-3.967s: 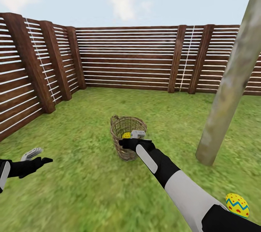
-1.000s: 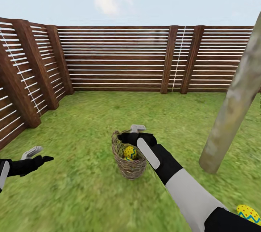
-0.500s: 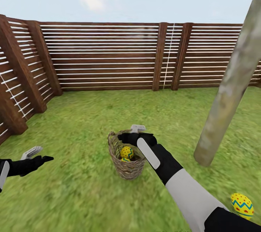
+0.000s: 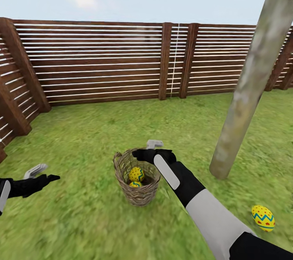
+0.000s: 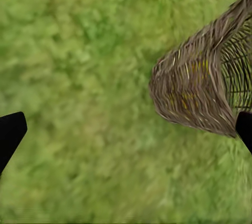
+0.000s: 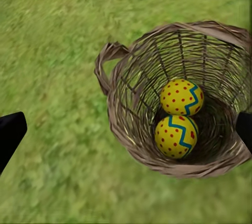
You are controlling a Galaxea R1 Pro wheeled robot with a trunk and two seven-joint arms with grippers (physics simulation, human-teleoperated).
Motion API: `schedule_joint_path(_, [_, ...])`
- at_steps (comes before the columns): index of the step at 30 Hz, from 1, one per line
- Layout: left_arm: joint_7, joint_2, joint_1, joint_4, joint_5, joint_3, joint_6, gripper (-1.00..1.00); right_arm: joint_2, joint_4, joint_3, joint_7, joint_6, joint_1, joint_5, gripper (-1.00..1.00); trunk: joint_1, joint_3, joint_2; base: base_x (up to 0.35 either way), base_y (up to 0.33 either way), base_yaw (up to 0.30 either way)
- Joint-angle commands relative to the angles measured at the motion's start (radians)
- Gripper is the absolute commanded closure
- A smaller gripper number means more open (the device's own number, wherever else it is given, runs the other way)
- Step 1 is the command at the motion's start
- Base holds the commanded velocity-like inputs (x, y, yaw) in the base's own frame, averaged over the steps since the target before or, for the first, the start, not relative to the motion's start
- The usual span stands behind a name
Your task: Take the three Easter eggs out of the wicker basket on the lawn in the garden, then place them on the lawn next to a single tree (choose any tree) so that all three eggs are next to the same tree and none are left in the basket.
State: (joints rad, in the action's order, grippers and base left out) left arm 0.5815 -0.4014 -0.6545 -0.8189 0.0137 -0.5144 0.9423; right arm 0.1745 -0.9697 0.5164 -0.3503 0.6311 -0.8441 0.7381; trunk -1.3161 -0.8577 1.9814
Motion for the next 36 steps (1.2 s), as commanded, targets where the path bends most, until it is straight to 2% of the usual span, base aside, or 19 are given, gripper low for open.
schedule_joint_path(1, [0.005, 0.0, -0.001, 0.0, 0.002, -0.003, 0.006, -1.0, 0.0, -0.001, 0.002, -0.01, 0.001, -0.001, 0.01, -1.0, 0.0, -0.002, 0.0, 0.172, 0.25, -0.243])
schedule_joint_path(21, [0.005, -0.002, -0.001, 0.0, 0.002, -0.003, 0.006, -1.0, 0.0, -0.001, 0.004, -0.01, 0.001, -0.001, 0.01, -1.0, 0.0, -0.021, 0.0, 0.204, 0.233, -0.228])
schedule_joint_path(31, [0.005, -0.002, -0.001, 0.0, 0.002, -0.003, 0.006, -1.0, 0.0, -0.001, 0.005, -0.01, 0.0, -0.001, 0.011, -1.0, 0.0, -0.022, 0.0, 0.135, 0.301, -0.018])
schedule_joint_path(36, [0.005, -0.002, -0.001, 0.0, 0.002, -0.003, 0.006, -1.0, 0.0, -0.001, 0.005, -0.01, 0.001, -0.001, 0.009, -1.0, 0.0, -0.022, 0.0, 0.233, 0.244, 0.145])
